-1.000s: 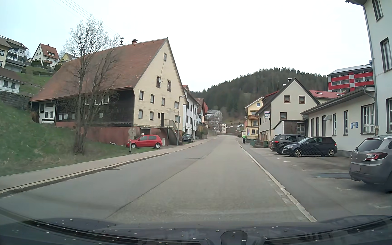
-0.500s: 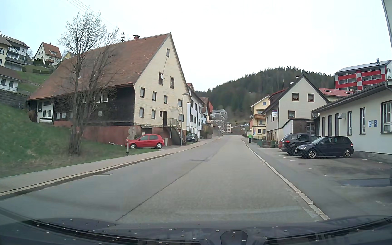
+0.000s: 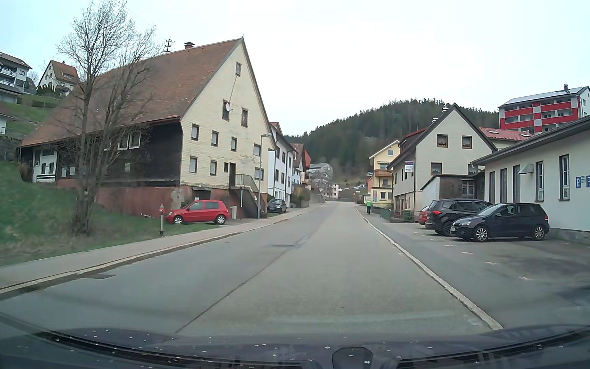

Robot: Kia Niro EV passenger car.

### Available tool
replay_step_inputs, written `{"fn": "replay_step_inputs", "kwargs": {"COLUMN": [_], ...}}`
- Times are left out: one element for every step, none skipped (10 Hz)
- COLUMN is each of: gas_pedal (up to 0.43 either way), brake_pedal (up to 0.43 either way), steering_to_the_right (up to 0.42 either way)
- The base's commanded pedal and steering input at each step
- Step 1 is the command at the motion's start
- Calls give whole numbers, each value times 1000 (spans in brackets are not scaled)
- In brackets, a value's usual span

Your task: Follow the waypoints while adhering to traffic rules and regulations

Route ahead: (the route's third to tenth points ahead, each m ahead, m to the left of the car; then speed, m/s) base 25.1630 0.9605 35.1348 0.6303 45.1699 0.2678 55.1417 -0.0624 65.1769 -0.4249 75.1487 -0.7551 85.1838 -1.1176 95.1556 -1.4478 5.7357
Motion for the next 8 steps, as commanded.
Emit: {"fn": "replay_step_inputs", "kwargs": {"gas_pedal": [409, 339, 319, 311, 287, 248, 209, 197], "brake_pedal": [0, 0, 0, 0, 0, 0, 0, 0], "steering_to_the_right": [57, 35, 10, 7, 11, 10, 6, 4]}}
